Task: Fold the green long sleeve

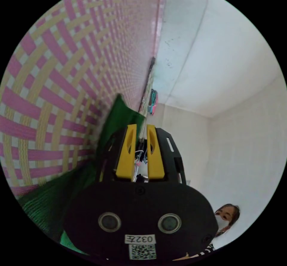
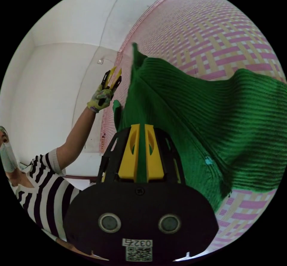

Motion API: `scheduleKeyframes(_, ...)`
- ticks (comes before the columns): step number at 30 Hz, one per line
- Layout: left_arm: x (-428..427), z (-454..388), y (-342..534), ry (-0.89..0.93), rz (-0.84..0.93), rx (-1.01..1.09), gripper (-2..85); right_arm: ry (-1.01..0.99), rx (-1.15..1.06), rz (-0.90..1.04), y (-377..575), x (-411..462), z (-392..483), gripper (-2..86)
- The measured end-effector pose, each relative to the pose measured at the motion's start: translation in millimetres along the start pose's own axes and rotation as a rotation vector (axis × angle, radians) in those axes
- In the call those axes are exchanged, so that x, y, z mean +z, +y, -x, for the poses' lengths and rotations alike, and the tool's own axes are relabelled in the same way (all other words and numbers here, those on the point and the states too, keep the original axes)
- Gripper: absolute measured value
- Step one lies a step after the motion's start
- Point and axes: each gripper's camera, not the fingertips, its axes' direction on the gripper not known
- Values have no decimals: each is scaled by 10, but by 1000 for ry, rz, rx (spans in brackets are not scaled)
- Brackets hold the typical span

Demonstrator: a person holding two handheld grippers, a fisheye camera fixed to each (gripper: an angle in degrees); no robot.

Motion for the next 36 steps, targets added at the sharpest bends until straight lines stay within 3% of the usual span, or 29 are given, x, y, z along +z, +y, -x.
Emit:
scheduleKeyframes(3,21,134,243,-64,42,46,-10,41,3,20,-134,146,-55,36)
scheduleKeyframes(7,-37,85,900,-288,68,204,-10,189,6,-27,-264,195,-90,16)
scheduleKeyframes(11,-517,-48,1628,-601,-103,410,-9,369,-8,-186,-231,-194,0,-7)
scheduleKeyframes(14,-739,127,1766,-827,-118,382,-9,517,24,-252,-164,-463,-64,-9)
scheduleKeyframes(16,-766,204,1763,-859,-108,414,-9,514,54,-237,-197,-534,-192,-10)
scheduleKeyframes(22,-682,200,1905,-1243,-210,431,-9,626,60,-176,-318,-628,-353,-10)
scheduleKeyframes(25,-889,357,2011,-1134,-292,377,-9,609,102,-228,-282,-753,-424,-10)
scheduleKeyframes(28,-1005,431,1881,-1003,-265,268,-9,529,140,-257,-297,-838,-452,-9)
scheduleKeyframes(32,-935,182,2066,-838,-215,420,-9,408,128,-461,120,-1447,-316,-2)
scheduleKeyframes(36,-698,246,2406,-734,-100,441,-9,480,279,-616,789,-2220,-584,34)
